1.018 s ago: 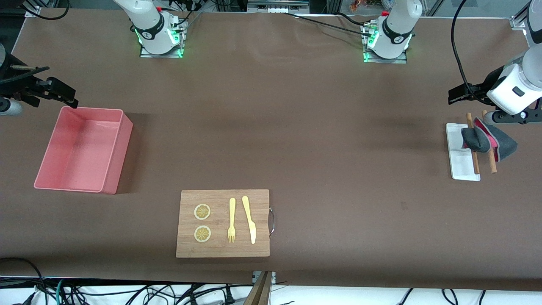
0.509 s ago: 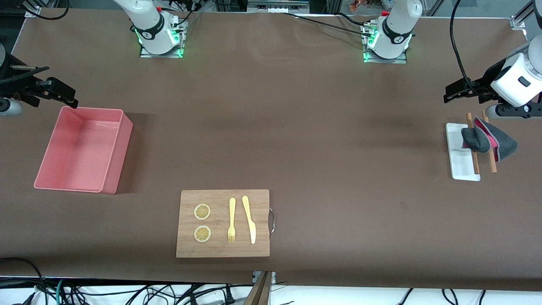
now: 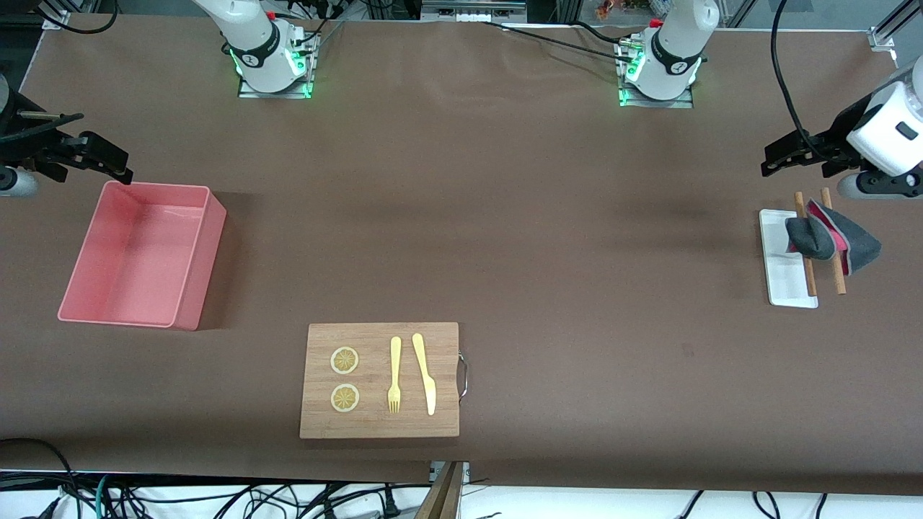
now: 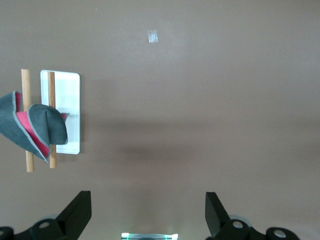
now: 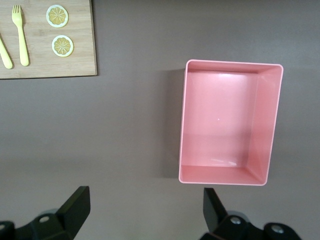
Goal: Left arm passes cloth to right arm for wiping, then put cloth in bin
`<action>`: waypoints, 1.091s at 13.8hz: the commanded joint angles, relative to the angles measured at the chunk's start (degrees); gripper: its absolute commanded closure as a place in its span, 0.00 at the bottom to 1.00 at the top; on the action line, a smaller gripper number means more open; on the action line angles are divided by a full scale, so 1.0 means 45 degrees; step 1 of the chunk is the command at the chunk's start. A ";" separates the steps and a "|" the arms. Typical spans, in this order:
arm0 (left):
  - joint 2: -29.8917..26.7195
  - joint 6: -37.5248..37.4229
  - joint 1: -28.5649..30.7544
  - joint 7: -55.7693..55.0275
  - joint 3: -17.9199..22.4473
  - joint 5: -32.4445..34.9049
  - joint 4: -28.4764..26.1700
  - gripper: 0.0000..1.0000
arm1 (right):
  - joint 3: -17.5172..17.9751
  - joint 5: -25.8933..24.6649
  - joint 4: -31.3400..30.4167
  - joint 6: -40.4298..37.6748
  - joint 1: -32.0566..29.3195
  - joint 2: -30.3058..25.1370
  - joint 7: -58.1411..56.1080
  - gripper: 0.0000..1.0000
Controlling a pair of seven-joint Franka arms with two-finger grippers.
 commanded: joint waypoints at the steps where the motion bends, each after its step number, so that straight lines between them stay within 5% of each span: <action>1: 0.0127 -0.0120 0.0055 -0.0130 -0.0041 -0.0145 0.0548 0.00 | 0.0045 -0.0008 0.0360 -0.0096 -0.0092 0.0171 -0.0205 0.00; 5: 0.0323 -0.0237 -0.0081 -0.1944 -0.0138 -0.0146 0.0745 0.00 | 0.0045 -0.0008 0.0360 -0.0096 -0.0111 0.0190 -0.0205 0.00; 15: 0.0616 -0.0492 -0.0141 -0.0974 -0.0138 0.0656 0.1001 0.00 | 0.0064 0.0011 0.0360 -0.0077 -0.0111 0.0190 -0.0224 0.00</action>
